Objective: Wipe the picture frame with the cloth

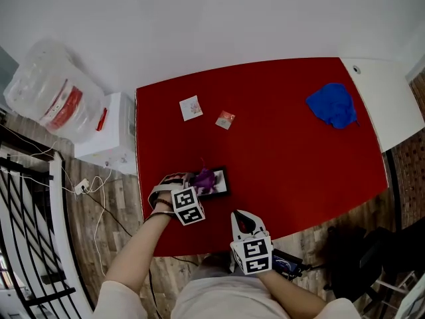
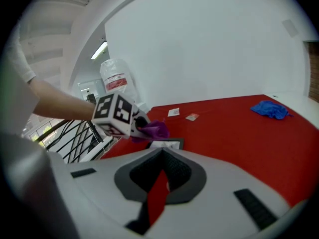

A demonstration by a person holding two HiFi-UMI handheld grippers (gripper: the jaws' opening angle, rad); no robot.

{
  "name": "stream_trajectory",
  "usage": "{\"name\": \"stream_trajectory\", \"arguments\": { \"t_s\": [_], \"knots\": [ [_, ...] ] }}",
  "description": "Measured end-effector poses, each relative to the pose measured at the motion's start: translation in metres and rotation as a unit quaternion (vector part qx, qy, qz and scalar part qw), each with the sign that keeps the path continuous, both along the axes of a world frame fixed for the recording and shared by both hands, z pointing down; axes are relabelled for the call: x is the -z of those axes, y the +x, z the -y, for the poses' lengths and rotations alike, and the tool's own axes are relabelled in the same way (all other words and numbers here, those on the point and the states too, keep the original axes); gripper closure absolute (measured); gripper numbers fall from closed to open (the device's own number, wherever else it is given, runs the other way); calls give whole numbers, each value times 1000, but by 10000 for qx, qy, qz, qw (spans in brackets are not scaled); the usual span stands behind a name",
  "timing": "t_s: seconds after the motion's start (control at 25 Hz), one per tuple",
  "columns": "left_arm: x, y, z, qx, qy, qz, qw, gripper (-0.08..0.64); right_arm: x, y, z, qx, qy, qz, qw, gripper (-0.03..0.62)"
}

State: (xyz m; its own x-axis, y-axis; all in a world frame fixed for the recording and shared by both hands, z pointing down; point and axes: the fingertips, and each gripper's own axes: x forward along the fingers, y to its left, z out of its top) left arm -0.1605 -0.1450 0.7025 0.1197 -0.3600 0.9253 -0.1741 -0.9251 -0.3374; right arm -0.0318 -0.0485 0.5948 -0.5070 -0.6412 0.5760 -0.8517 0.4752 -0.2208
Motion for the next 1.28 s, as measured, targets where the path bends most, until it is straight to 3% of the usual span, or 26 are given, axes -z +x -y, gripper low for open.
{"name": "stream_trajectory", "arguments": {
  "t_s": [0.16, 0.36, 0.72, 0.88, 1.0, 1.16, 1.28],
  "knots": [
    [-8, 5, 32, -93, -126, 87, 9998, 499, -1, 9, -8, -75, -42, -57, 9999, 589],
    [-19, 11, 28, -125, -158, 128, 9997, 499, -8, 22, -11, -184, -114, -86, 9997, 589],
    [-24, 28, -53, -341, -235, 213, 9989, 499, -13, 15, 4, -85, -104, -46, 9999, 589],
    [-29, 28, -62, -315, -254, 164, 9990, 499, -15, 11, 3, -42, -136, -50, 9999, 589],
    [-19, 27, -46, -305, -138, 145, 9993, 499, -15, 10, 1, -41, -142, -31, 9999, 589],
    [-1, 23, 6, 88, -28, -7, 10000, 499, -18, 14, -2, -98, -184, -22, 9998, 589],
    [0, 28, 37, 102, 70, 94, 9999, 499, -21, 18, -7, -125, -233, -60, 9996, 589]
  ]
}}
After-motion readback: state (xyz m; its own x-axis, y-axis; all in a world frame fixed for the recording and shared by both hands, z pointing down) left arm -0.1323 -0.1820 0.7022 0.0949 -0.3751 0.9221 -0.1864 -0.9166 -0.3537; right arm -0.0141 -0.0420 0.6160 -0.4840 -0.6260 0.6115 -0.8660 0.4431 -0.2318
